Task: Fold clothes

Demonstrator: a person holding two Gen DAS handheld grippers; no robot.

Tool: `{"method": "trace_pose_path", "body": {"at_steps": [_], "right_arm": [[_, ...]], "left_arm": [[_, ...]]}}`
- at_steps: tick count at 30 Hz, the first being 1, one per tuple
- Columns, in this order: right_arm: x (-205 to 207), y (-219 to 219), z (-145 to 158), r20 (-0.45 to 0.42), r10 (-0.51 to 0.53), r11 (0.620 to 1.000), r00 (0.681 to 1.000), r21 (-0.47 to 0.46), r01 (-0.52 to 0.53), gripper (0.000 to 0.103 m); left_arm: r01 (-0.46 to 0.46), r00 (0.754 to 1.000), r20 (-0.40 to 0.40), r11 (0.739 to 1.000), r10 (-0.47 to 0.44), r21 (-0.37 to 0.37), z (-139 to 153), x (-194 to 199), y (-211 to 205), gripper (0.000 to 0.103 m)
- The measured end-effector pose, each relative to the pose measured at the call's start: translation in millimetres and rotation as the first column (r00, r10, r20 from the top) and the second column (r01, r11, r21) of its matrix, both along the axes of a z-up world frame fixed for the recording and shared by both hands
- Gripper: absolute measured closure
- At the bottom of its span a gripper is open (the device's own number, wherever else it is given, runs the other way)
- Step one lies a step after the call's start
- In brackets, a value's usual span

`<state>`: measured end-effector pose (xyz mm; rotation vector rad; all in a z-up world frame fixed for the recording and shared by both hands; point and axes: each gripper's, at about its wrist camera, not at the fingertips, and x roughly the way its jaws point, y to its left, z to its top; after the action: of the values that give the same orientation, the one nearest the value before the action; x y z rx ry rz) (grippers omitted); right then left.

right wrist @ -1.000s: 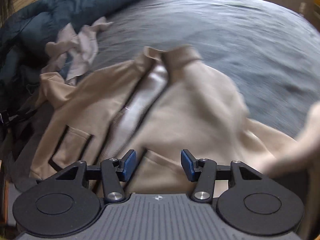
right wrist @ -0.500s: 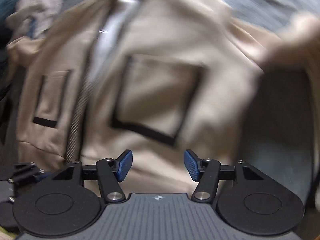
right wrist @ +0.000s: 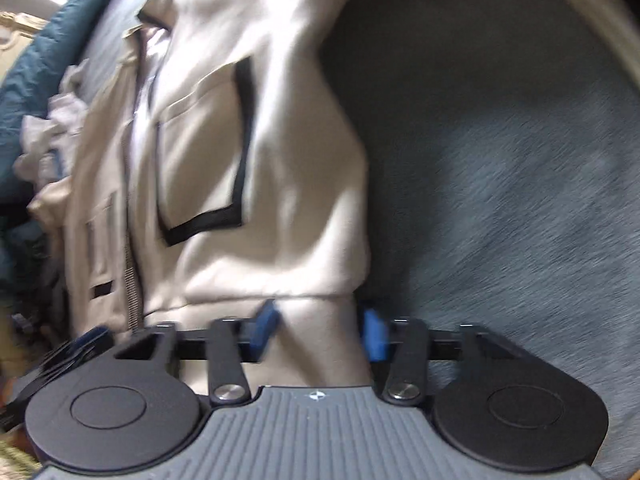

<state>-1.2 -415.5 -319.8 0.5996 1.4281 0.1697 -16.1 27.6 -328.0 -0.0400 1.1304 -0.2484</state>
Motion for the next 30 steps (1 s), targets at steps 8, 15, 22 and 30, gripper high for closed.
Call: {"method": "trace_pose_path", "body": {"at_steps": [8,15,22,30], "right_arm": [[7,5,17,-0.055,0.176,0.978,0.983,-0.107,-0.181,0.098],[3,-19,30,-0.149,0.193,0.968,0.970,-0.135,-0.213,0.098],[0,-29,23,-0.238,0.207,0.959,0.949,-0.141,-0.245,0.099],[0,-41,21,-0.262,0.195,0.965,0.945,-0.121,-0.232,0.099]], "left_arm": [[-0.174,0.984,0.048,0.981,0.171,0.084,-15,8,-10,0.067],[-0.209,0.977,0.062,0.973,0.204,0.099,-18,5,-11,0.067],[-0.204,0.979,0.051,0.972,0.199,0.117,-20,8,-13,0.067],[-0.177,0.984,0.057,0.975,0.171,0.134,-21,6,-16,0.066]]}}
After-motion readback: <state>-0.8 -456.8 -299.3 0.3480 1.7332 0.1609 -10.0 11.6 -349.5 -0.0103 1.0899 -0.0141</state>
